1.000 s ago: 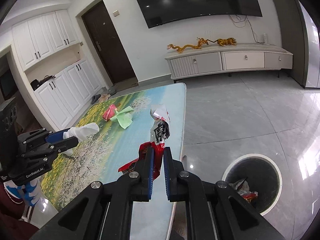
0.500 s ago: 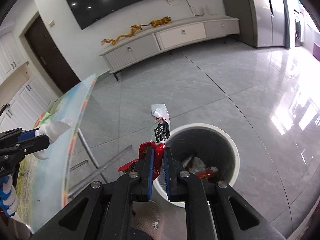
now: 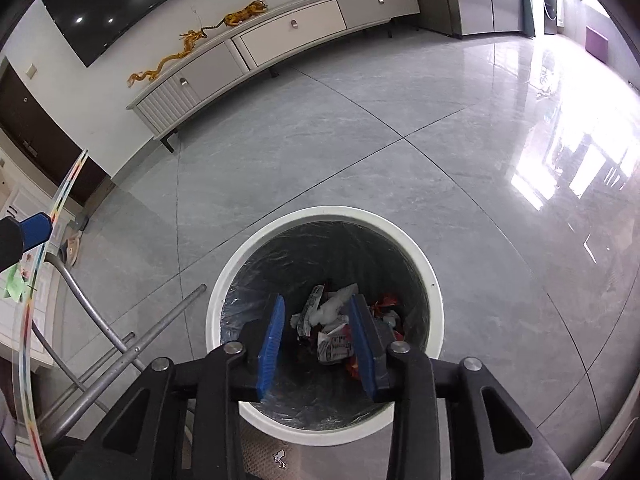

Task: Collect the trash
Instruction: 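Carry the white bag and red-white wrapper over the bin and open both grippers, then grasp the pink paper cup with the left gripper while the right grasps the green paper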

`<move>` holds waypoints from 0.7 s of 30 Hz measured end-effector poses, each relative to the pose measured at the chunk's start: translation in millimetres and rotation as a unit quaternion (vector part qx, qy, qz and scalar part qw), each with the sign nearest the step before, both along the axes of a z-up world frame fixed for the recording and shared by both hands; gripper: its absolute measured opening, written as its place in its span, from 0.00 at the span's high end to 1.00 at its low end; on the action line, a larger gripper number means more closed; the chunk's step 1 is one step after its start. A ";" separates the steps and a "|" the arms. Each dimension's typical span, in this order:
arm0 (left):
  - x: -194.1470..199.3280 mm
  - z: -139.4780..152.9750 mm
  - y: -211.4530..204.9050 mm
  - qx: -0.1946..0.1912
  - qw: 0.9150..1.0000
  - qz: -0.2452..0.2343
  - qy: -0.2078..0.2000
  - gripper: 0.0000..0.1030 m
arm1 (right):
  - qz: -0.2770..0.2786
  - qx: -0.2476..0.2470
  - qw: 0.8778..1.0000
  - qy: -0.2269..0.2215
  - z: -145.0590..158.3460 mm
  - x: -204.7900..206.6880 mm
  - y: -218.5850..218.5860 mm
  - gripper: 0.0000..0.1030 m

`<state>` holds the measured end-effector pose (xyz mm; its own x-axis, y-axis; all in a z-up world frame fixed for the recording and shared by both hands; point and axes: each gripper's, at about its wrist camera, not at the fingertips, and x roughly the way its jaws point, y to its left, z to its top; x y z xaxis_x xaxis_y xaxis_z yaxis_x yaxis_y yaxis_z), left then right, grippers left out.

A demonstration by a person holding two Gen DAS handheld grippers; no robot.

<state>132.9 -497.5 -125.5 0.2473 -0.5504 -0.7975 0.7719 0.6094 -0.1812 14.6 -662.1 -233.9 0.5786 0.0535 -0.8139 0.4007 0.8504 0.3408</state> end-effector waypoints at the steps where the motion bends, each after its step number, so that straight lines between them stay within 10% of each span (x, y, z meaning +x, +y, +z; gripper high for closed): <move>1: -2.5 3.2 3.3 0.006 1.000 0.008 -0.015 0.46 | 0.002 -0.003 1.000 -0.003 3.4 -0.2 1.0 0.60; 21: -48.1 93.7 247.5 0.082 0.949 0.227 -0.202 0.46 | 0.158 -0.059 0.975 -0.144 152.7 -1.7 150.4 0.60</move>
<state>84.8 -250.0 -31.9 0.7333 -0.1898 -0.6529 0.4091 0.8901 0.2007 12.8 -511.7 -81.3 0.7540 0.1826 -0.6310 0.0143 0.9558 0.2937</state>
